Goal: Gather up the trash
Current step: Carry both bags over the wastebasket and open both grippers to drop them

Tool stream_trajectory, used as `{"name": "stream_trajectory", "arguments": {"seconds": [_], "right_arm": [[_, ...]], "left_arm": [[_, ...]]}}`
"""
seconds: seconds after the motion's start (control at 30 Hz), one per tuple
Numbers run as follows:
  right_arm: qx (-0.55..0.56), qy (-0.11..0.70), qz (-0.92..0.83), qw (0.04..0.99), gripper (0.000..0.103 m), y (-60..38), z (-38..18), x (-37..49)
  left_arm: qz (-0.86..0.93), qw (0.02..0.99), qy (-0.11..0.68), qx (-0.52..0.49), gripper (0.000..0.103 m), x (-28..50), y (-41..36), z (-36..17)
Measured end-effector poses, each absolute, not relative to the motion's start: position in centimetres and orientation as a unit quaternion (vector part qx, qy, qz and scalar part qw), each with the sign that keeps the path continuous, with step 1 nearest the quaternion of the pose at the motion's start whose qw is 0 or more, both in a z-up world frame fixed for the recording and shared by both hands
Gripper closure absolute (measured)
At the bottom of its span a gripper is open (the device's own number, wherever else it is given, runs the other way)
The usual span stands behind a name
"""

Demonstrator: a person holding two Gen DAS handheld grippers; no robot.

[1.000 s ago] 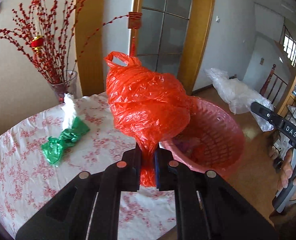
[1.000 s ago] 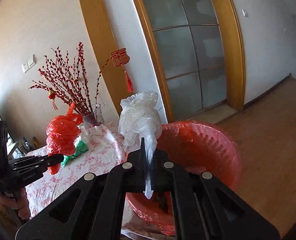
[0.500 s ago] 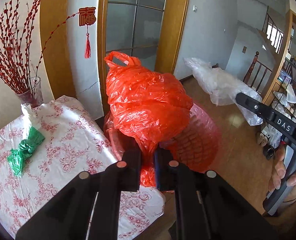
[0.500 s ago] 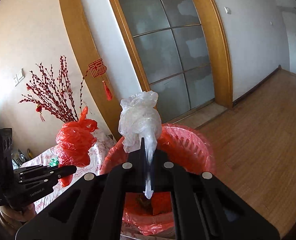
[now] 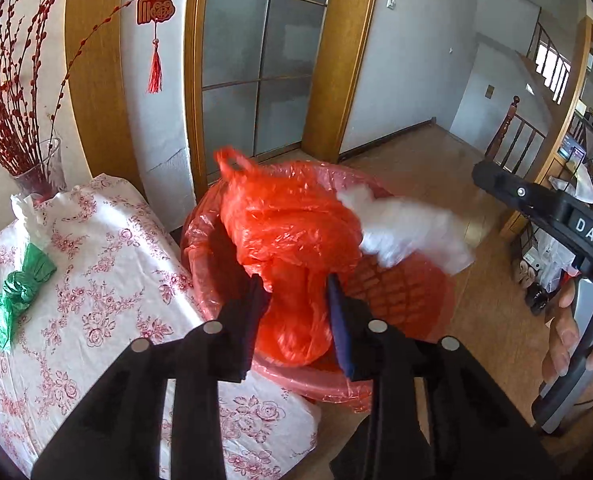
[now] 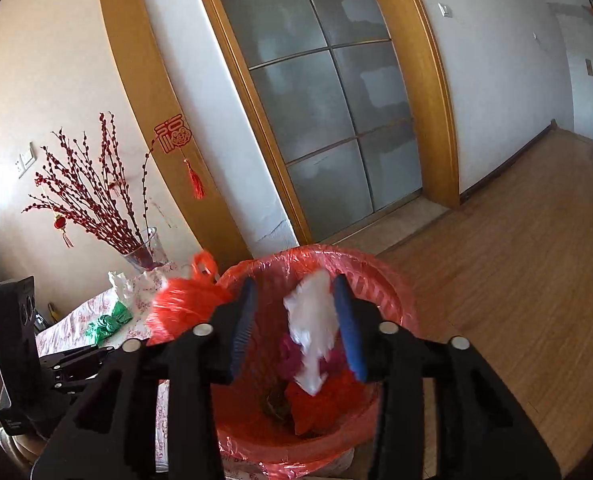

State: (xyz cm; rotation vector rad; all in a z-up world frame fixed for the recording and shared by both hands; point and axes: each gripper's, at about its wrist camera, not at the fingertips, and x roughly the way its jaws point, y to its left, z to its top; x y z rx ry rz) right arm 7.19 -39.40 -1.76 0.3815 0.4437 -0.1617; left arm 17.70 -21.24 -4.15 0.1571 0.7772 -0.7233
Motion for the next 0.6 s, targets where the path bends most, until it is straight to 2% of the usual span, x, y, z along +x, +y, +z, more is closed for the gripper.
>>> {"name": "stream_trajectory", "arguments": {"seconds": [0.1, 0.3, 0.6], "right_arm": [[0.185, 0.226, -0.085, 0.953, 0.056, -39.4, -2.2, 7.2], [0.167, 0.226, -0.091, 0.955, 0.056, -38.9, -1.7, 7.0], [0.132, 0.238, -0.046, 0.961, 0.056, -34.9, -1.2, 9.1]], "left_arm": [[-0.333, 0.860, 0.380, 0.073, 0.060, 18.0, -20.4, -4.8], [-0.294, 0.882, 0.362, 0.071, 0.053, 18.0, -17.1, -4.6], [-0.207, 0.913, 0.349, 0.049, 0.050, 19.5, -9.4, -4.0]]}}
